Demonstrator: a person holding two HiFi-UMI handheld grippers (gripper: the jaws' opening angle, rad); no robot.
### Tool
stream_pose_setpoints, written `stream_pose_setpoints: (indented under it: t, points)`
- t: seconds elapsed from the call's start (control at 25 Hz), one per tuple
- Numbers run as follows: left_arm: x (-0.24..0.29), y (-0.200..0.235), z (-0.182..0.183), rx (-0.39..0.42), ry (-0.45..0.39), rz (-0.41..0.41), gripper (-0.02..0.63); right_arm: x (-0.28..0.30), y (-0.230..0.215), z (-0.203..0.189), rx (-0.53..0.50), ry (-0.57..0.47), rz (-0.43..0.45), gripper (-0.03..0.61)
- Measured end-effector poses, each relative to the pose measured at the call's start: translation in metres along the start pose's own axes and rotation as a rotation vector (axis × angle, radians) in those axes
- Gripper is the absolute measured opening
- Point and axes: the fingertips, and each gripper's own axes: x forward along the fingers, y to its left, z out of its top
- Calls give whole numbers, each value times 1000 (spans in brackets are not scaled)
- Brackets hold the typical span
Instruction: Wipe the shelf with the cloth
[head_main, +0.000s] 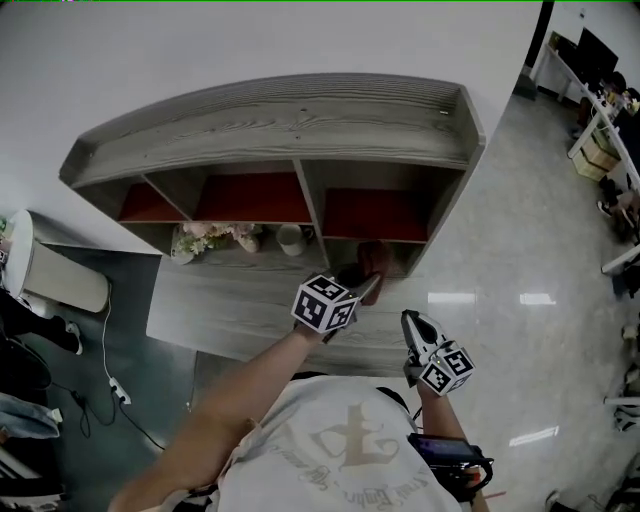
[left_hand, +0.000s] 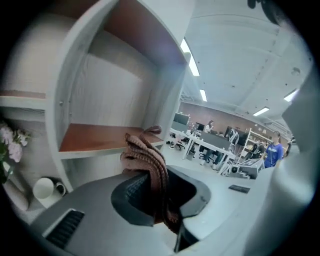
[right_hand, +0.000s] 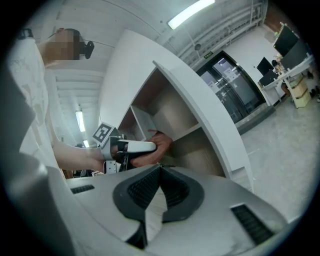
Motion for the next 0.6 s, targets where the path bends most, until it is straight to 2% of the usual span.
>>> stream_pose_setpoints:
  t: [0.28,0.6]
  points:
    - [-83,36,-29,-44,-102,126,67,34,41,-2,-41,54,98,5]
    - [-160,65,-76,-120,-167,264,67,75,87,-9,-101,105,226,5]
